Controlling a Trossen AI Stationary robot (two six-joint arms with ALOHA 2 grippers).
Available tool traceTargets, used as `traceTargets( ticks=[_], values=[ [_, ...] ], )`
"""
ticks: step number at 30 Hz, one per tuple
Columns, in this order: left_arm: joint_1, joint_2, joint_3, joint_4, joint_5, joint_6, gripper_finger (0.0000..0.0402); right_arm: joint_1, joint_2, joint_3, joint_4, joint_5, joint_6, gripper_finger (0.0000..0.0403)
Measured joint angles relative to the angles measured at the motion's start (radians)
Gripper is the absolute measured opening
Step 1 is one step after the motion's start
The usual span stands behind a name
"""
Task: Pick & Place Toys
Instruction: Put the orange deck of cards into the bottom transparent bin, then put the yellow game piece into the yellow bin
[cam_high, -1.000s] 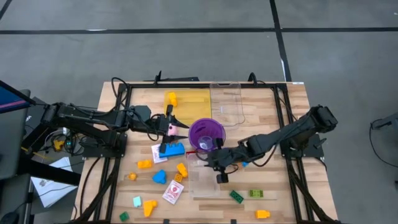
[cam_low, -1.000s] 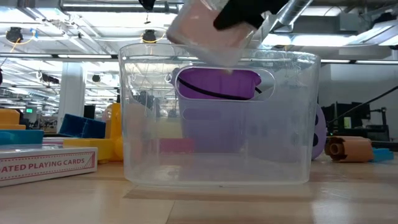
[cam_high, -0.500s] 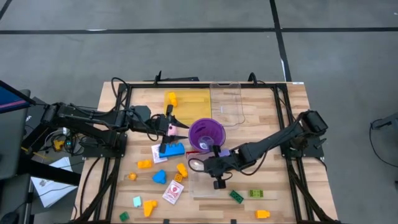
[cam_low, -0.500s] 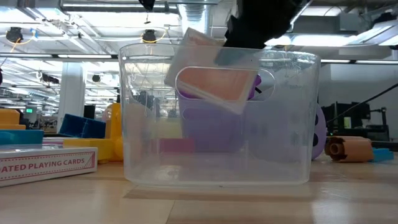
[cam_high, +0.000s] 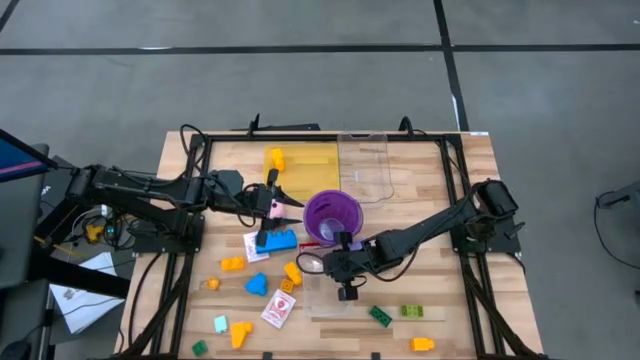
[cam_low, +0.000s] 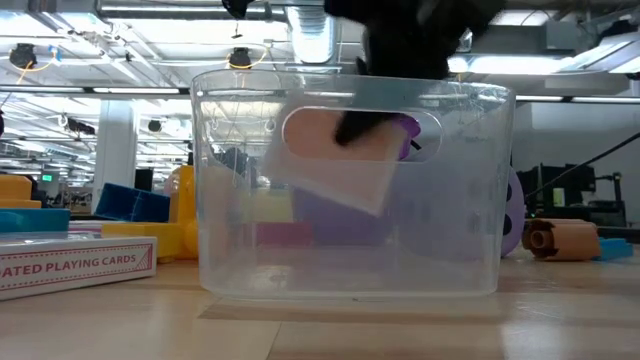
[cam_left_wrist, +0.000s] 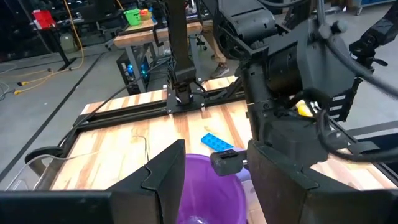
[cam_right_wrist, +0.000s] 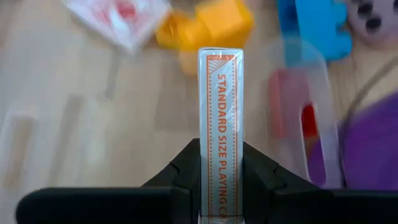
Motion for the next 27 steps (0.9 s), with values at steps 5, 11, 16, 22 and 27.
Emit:
traceTargets(
  ticks=[5,11,16,22,27],
  values=[
    [0.000,0.000,0.000,0.002,0.000,0.000,0.0167,0.001,0.012,0.005,0.012,0.001,0.000,0.0066],
    [0.000,0.000,0.000,0.002,0.000,0.000,0.0167,-0.005,0.012,0.005,0.011,0.001,0.000,0.0066],
    [0.000,0.000,0.000,0.001,0.000,0.000,0.0167,-0.006,0.012,0.005,0.009,0.001,-0.013,0.0071],
    [0.000,0.000,0.000,0.000,0.000,0.000,0.0167,-0.006,0.012,0.005,0.010,0.000,-0.027,0.0102],
    [0.000,0.000,0.000,0.000,0.000,0.000,0.0167,-0.006,0.012,0.005,0.012,0.001,-0.031,0.0119]
  ],
)
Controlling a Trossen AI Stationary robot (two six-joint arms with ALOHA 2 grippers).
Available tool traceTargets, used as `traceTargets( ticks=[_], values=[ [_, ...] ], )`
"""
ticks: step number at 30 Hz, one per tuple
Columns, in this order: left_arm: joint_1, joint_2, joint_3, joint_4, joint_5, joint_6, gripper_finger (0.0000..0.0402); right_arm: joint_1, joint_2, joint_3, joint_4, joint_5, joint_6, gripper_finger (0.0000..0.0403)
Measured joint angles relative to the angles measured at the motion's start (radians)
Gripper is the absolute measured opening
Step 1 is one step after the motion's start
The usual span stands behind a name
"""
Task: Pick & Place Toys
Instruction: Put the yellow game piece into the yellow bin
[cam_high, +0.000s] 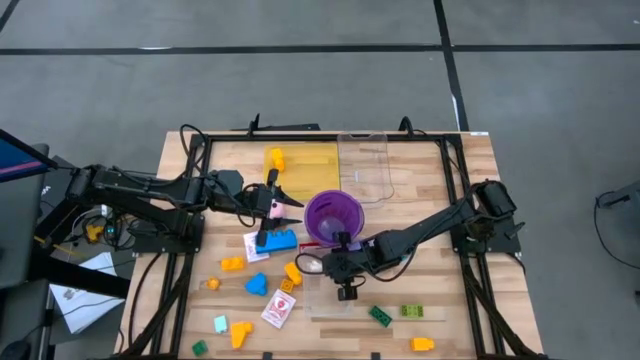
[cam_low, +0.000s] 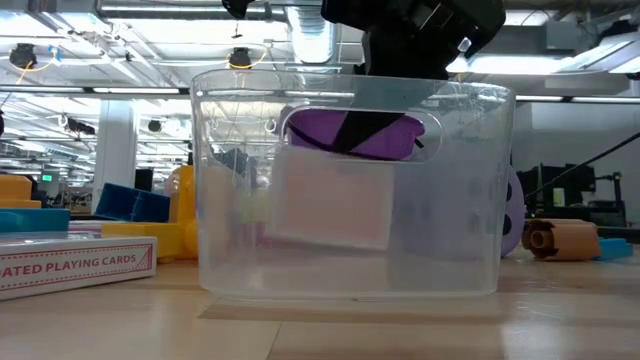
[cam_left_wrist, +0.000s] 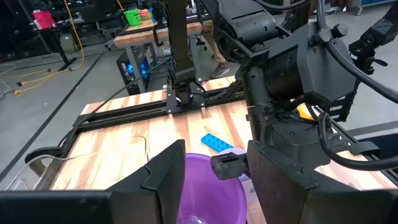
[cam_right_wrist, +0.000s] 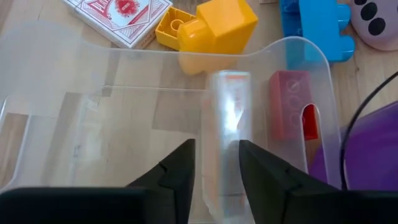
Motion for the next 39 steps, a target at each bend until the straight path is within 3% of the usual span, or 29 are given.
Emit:
traceTargets(
  ticks=[19,26,32,39],
  values=[
    [0.000,0.000,0.000,-0.004,0.000,0.000,0.0167,0.007,-0.008,0.072,-0.097,0.009,-0.069,0.0145],
    [0.000,0.000,0.000,-0.004,0.001,0.000,0.0167,0.033,-0.008,0.176,-0.327,0.106,-0.069,0.0140],
    [0.000,0.000,0.000,-0.008,0.003,-0.001,0.0167,0.076,-0.069,0.195,-0.528,0.156,0.028,0.0133],
    [0.000,0.000,0.000,-0.012,0.002,-0.010,0.0167,0.164,-0.218,0.150,-0.637,0.163,0.283,0.0128]
  ],
)
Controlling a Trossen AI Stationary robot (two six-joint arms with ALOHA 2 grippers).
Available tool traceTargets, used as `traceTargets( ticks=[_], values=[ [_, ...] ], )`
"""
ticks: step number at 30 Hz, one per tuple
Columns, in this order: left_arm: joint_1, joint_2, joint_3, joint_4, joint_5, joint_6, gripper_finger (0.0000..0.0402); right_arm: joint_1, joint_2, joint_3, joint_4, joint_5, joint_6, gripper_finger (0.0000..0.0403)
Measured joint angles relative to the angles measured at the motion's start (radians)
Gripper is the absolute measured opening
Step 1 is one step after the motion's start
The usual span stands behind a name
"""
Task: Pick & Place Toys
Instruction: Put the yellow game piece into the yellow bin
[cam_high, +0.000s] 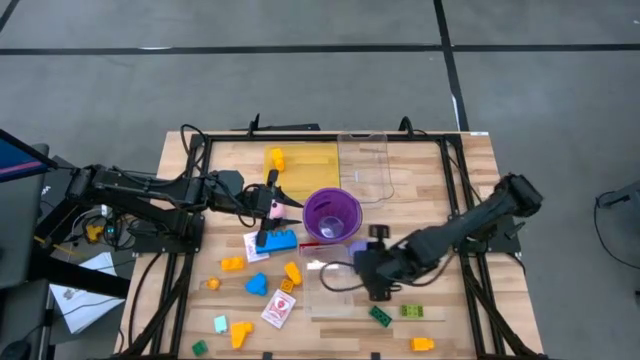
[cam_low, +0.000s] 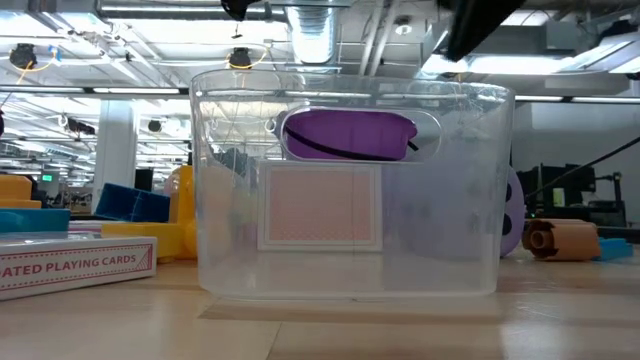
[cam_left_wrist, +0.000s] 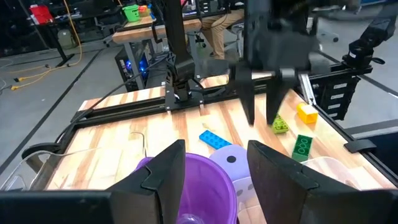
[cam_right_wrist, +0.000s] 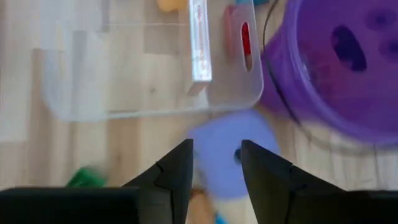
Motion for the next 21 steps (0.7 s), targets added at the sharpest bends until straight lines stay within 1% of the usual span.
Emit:
traceTargets(
  ticks=[5,9,13,17,21],
  values=[
    [0.000,0.000,0.000,0.001,-0.001,-0.016,0.0167,0.102,-0.082,-0.042,-0.138,0.078,0.224,0.0128],
    [0.000,0.000,0.000,0.001,-0.004,-0.017,0.0167,0.186,-0.135,-0.091,-0.246,0.119,0.427,0.0128],
    [0.000,0.000,0.000,0.002,-0.004,-0.017,0.0167,0.259,-0.174,-0.131,-0.303,0.171,0.585,0.0129],
    [0.000,0.000,0.000,0.002,-0.003,-0.017,0.0167,0.301,-0.195,-0.161,-0.358,0.183,0.652,0.0129],
    [0.000,0.000,0.000,0.001,-0.003,-0.037,0.0167,0.315,-0.198,-0.190,-0.389,0.185,0.661,0.0129]
  ],
)
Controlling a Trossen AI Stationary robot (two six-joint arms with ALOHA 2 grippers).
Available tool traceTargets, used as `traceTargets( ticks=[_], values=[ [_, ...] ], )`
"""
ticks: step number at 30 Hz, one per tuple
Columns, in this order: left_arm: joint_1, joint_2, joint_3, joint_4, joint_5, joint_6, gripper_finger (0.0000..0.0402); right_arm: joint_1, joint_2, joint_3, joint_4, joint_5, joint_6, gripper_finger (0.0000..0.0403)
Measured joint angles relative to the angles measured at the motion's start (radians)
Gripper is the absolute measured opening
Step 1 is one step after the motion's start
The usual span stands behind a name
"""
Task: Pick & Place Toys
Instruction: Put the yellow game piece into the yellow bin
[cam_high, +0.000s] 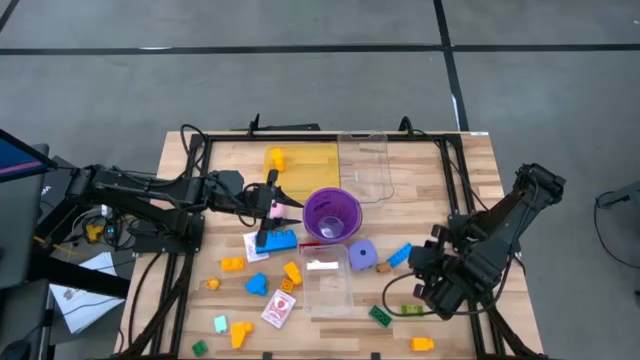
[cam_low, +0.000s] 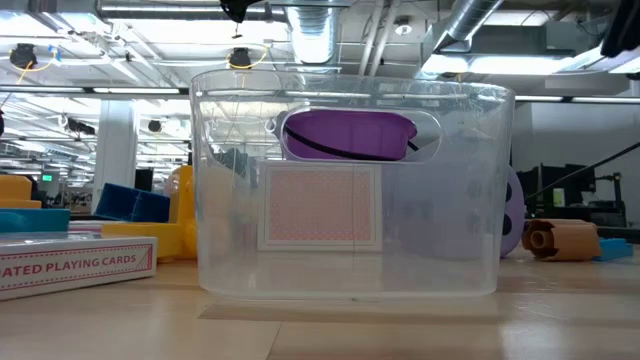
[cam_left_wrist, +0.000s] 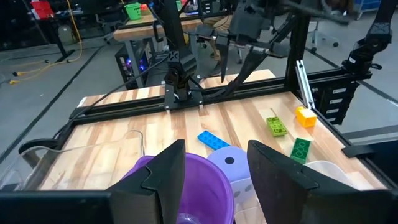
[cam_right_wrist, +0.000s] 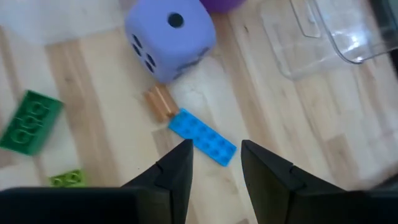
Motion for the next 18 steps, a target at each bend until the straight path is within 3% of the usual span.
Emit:
traceTargets(
  ticks=[18],
  values=[
    [0.000,0.000,0.000,0.000,0.000,-0.006,0.0167,-0.068,0.000,-0.035,-0.098,0.007,-0.008,0.0129]
  ],
)
